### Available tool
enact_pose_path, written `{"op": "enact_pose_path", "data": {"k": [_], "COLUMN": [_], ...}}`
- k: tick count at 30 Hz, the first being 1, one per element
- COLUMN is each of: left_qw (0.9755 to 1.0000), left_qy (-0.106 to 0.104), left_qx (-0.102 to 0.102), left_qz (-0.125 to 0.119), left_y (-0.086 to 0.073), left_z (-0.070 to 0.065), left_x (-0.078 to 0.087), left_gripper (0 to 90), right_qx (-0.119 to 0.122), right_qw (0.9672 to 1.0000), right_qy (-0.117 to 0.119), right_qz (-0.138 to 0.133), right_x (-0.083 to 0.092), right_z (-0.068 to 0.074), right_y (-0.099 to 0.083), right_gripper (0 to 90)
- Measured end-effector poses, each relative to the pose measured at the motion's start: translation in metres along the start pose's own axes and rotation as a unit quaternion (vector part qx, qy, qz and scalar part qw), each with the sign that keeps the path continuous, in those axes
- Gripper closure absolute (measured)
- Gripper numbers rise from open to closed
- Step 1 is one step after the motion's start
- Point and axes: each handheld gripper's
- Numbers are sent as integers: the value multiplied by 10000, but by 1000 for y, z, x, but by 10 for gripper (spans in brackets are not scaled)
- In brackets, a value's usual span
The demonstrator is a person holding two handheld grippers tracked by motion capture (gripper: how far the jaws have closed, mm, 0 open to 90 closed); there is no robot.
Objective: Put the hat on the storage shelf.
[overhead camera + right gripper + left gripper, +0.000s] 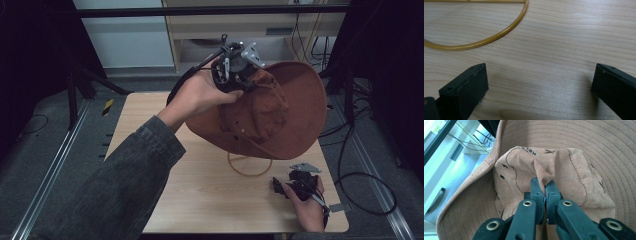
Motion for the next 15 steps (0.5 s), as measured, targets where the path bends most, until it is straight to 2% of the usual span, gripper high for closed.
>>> {"op": "enact_pose_path", "data": {"k": [15], "left_qw": [9999], "left_qy": [-91], "left_qx": [9], "left_qz": [141], "left_y": [3], "left_z": [0], "left_x": [-28], "left_gripper": [875], "right_qx": [62], "right_qw": [10000], "right_qy": [-7], "right_qz": [-8], "right_x": [0], "right_z": [-1], "right_y": [0], "right_gripper": [7]}}
Point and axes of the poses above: each handheld gripper's, and its own axes: x roughly backward along the jaws, y roughly out of its top, z roughly to its left, and after that the axes turned 14 degrees about x, right-handed
